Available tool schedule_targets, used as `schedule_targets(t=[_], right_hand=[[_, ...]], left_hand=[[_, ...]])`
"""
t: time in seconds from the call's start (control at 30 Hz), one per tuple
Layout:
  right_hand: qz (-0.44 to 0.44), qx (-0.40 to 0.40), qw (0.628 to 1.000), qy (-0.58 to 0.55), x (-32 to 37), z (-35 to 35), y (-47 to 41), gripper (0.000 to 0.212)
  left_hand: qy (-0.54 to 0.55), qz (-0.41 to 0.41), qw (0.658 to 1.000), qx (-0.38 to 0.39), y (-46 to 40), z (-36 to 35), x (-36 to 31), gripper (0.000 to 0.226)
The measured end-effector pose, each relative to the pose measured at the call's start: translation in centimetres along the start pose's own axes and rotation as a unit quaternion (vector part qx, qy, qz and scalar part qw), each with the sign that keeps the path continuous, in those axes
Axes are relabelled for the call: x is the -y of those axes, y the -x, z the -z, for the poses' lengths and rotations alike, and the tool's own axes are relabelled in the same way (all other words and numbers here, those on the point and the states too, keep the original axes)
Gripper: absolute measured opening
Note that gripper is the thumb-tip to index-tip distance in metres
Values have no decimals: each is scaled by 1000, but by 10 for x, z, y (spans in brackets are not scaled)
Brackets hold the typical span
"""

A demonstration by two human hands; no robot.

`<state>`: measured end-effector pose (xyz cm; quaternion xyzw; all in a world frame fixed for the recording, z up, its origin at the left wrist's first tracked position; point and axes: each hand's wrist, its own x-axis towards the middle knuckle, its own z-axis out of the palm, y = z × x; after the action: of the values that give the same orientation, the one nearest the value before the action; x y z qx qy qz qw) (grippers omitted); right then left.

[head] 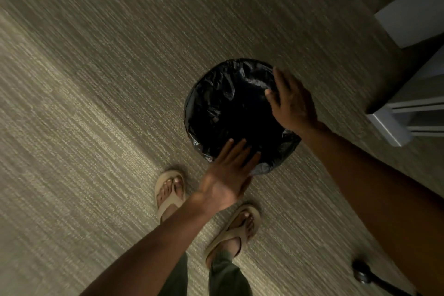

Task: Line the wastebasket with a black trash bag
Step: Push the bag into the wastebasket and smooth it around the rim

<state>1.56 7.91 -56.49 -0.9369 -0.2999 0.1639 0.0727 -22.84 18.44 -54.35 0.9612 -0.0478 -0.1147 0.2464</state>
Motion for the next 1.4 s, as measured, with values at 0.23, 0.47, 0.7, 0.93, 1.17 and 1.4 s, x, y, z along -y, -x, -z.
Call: schedule_targets(t=[0.23, 0.47, 0.7, 0.93, 1.17, 1.4], right_hand=[[-176, 96, 974, -108, 2, 10, -51, 75], [-116, 71, 985, -109, -2, 5, -47, 75], [-163, 60, 966, -189, -9, 1, -41, 78], [-171, -95, 959, -204, -5, -13, 22, 66], [-174, -10, 964, -203, -13, -21, 15, 74], [-213, -144, 942, -214, -7, -19, 65, 91]], left_hand=[[7, 24, 993, 118, -6, -12, -6, 64], [87, 231, 946, -210, -19, 16, 50, 68], [322, 335, 871, -160, -46, 35, 114, 68], [370, 375, 842, -114, -58, 47, 132, 50], [259, 345, 891, -142, -92, 71, 139, 53], [238, 375, 879, -176, -83, 67, 137, 71]])
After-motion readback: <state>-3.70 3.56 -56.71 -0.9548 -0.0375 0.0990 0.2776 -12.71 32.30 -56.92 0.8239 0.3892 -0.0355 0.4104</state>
